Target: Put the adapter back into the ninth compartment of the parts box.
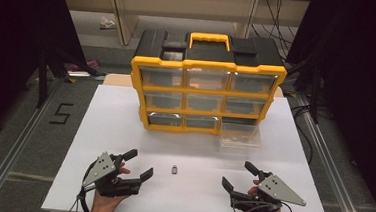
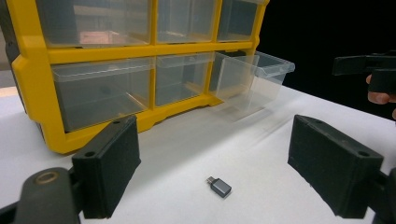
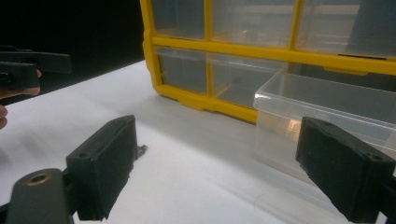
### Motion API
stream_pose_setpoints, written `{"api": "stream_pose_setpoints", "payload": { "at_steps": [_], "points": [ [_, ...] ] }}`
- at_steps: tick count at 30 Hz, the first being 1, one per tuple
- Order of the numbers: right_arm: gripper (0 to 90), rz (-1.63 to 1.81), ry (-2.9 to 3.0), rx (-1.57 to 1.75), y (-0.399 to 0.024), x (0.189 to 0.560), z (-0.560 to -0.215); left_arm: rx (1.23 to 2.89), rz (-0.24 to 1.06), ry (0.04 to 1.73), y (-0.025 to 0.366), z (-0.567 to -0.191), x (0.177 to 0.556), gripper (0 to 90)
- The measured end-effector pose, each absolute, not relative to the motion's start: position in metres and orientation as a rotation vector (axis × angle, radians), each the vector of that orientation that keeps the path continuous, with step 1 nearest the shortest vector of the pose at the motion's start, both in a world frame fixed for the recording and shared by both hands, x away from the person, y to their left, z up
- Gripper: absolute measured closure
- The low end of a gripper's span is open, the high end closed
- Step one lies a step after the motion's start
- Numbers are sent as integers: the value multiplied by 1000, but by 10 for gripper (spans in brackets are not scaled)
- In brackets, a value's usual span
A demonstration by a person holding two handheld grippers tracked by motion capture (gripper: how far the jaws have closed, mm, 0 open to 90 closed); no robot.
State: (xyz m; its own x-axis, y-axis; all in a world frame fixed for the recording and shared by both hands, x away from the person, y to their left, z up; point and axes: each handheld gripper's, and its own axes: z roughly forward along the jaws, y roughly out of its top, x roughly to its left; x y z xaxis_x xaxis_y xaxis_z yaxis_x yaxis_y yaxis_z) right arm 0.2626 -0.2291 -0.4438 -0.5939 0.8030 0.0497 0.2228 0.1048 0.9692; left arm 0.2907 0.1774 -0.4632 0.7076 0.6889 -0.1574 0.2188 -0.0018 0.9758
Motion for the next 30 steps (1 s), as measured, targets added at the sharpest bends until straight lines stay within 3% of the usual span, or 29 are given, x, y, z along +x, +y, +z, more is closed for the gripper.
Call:
{"api": "stream_pose_setpoints", "payload": {
  "at_steps": [30],
  "points": [
    [140, 1469, 1964, 989, -217, 272, -437, 1582, 448, 753, 178, -463, 288, 161]
  ]
}}
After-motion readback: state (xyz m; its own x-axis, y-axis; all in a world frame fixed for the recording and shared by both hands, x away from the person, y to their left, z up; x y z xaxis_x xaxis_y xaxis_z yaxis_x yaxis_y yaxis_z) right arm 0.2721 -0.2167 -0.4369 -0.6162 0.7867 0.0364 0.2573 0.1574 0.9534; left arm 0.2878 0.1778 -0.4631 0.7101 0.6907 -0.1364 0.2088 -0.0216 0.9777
